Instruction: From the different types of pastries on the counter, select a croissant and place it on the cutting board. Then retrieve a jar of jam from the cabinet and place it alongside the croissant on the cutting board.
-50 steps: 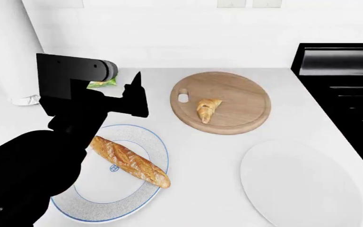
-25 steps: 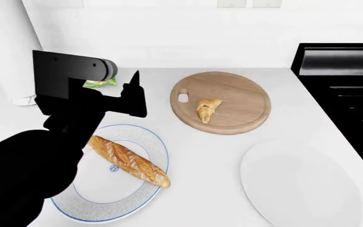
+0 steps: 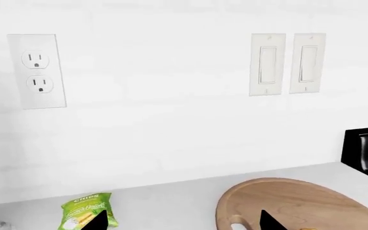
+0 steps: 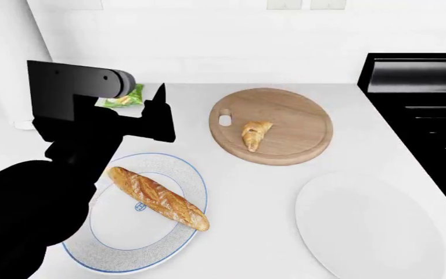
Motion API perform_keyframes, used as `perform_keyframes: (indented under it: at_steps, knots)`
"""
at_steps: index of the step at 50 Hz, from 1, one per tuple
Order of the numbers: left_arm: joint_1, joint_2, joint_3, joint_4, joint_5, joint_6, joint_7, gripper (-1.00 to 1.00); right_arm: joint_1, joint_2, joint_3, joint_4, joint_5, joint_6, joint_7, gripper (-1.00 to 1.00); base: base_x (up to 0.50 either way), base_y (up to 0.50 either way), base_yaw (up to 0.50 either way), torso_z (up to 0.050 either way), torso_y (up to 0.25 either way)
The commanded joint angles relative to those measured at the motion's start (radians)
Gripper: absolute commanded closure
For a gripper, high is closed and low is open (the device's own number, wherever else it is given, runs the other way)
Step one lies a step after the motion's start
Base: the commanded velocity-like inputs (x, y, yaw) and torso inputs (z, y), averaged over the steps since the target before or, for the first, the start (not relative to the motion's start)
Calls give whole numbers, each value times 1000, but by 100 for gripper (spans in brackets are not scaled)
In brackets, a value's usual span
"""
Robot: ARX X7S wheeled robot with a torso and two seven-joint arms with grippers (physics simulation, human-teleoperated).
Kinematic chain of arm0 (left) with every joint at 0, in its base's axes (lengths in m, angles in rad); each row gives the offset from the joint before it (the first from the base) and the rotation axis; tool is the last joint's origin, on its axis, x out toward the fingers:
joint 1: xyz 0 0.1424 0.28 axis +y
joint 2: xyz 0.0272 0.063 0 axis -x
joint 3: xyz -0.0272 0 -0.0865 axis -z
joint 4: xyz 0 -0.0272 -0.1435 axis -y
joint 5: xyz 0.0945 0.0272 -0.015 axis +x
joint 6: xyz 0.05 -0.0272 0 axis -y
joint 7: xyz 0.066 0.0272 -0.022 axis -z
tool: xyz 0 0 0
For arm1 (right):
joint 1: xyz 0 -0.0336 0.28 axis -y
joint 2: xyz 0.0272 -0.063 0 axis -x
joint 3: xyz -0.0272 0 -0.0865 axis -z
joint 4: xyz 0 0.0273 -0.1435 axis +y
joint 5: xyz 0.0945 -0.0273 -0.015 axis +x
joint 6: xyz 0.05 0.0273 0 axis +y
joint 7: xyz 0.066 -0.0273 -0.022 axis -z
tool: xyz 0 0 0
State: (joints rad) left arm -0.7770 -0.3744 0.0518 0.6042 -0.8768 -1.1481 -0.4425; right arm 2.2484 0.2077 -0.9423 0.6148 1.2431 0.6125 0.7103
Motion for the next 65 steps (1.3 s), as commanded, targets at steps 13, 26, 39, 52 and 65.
perform_keyframes:
  at_steps: [13, 26, 39, 52, 65]
  knots:
    - [21, -12, -9, 29, -8, 37, 1, -100, -8, -3, 23, 20, 20, 23, -11, -100, 0, 0, 0, 49, 0]
    - [3, -14, -31, 45, -63, -8, -27, -100, -38, -98, 9, 259, 36, 33, -193, -100, 0, 0, 0, 14, 0]
    - [-7, -17, -34, 43, -79, -18, -41, -100, -36, -82, 6, 255, 32, 48, -172, -100, 0, 0, 0, 0, 0]
    - [-7, -20, -29, 45, -85, -9, -41, -100, -28, -53, 8, 176, 26, 61, -102, -100, 15, 0, 0, 0, 0]
    - [-2, -29, -21, 42, -79, 7, -37, -100, -12, -57, -8, 146, 5, 71, -100, -100, 422, 0, 0, 0, 0]
